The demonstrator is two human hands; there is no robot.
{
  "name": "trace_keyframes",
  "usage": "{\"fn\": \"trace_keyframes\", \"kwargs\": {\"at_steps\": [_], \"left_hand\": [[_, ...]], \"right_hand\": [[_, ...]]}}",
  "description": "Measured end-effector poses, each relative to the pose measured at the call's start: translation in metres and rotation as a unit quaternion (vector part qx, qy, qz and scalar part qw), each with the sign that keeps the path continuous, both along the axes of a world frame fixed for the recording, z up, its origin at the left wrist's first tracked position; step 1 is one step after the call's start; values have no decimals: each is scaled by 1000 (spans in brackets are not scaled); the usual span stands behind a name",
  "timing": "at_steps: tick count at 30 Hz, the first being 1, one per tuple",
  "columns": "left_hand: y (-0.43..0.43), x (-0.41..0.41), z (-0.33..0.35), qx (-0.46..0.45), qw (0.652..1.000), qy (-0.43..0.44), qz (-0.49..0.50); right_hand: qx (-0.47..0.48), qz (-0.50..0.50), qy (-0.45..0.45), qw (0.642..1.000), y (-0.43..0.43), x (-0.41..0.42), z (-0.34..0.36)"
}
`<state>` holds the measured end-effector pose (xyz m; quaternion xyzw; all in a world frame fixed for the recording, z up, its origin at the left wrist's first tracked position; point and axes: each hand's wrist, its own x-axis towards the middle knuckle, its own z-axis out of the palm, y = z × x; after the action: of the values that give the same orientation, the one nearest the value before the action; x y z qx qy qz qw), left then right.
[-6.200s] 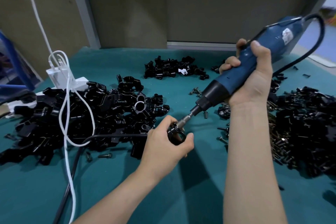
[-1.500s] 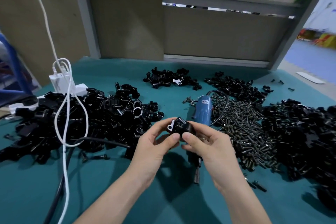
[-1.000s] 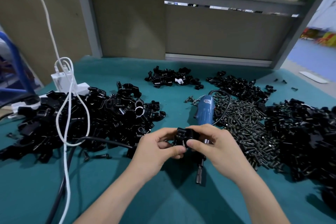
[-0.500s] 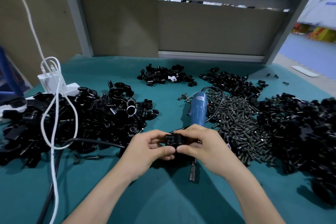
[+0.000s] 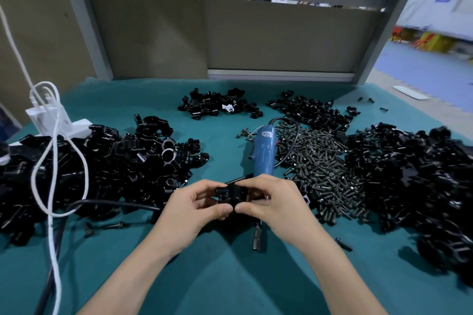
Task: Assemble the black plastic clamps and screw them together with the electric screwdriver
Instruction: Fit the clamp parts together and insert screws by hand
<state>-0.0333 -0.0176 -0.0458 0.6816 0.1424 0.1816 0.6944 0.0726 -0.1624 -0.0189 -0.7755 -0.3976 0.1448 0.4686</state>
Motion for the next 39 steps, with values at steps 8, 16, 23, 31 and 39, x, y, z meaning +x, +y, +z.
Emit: {"fn": "trace_keyframes", "kwargs": {"at_steps": [8, 16, 23, 31, 39], "left_hand": [[-3, 0, -1, 30, 999, -10, 12], [-5, -2, -1, 38, 999, -7, 23], [-6, 0, 1, 39, 999, -15, 34], [-7, 0, 3, 41, 998, -15, 41], [-9, 0, 2, 58, 998, 7, 32]], "right_hand": [[-11, -9, -20, 1000, -2, 0, -1], [-64, 1, -30, 998, -9, -3, 13], [-82, -305, -135, 939, -59, 72, 37], [-233, -330, -178, 897, -69, 118, -4], [-323, -244, -179, 897, -59, 136, 10]]}}
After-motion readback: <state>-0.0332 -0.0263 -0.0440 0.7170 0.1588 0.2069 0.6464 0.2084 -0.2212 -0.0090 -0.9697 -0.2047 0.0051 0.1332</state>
